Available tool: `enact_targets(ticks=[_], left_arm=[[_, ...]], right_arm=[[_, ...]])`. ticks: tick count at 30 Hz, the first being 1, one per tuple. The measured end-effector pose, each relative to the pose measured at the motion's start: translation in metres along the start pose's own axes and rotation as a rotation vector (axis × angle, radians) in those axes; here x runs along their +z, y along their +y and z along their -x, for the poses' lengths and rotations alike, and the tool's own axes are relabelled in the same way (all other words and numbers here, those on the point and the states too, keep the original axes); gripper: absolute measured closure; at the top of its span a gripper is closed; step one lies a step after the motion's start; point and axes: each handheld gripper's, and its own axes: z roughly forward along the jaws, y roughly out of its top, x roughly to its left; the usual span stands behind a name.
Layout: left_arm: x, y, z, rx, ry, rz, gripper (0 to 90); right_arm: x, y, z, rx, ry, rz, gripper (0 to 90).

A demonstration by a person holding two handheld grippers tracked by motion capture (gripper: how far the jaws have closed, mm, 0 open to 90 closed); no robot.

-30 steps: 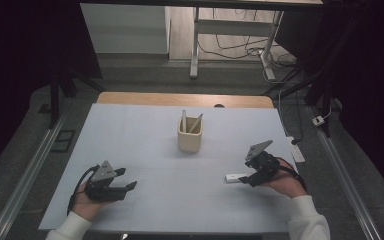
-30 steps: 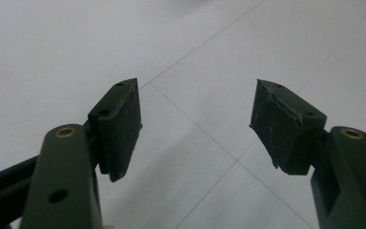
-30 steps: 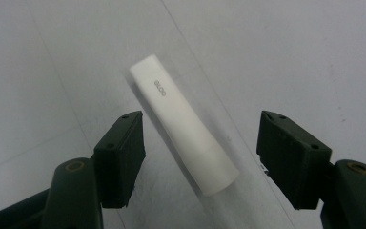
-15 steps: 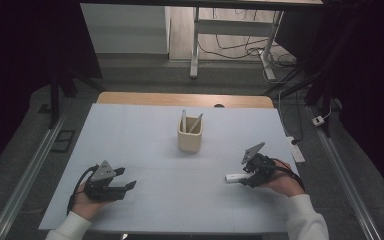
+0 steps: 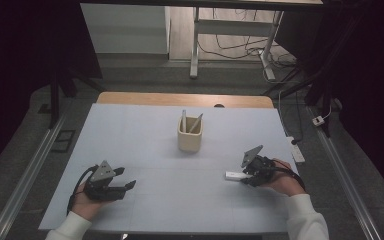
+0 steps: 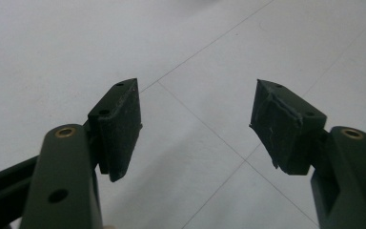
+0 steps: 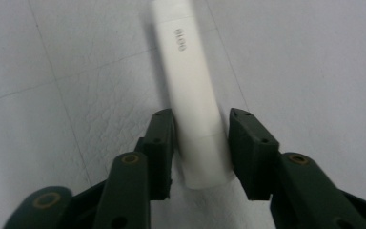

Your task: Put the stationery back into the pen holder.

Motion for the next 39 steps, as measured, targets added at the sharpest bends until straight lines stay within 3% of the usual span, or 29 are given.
enact_targets(ticks=[7,17,33,39], left_arm=[[-0.001,0.0,-0.001,-0.002,0.013,0.007,34.1],[0.0,-0.001,-0.001,-0.001,0.01,-0.001,34.1],[0.001,-0.001,0.0,0.006,0.007,-0.008,34.0],[0.001,-0.001,0.0,0.015,0.011,-0.012,34.0]], right_arm=[[-0.001,0.0,-0.001,-0.035,-0.007,0.003,66.4],[-0.01,0.002,-0.004,-0.039,-0.029,0.081,66.7],[-0.023,0.009,-0.002,0.094,-0.057,0.213,66.6],[-0.025,0.012,-0.003,0.108,-0.067,0.228,66.7]])
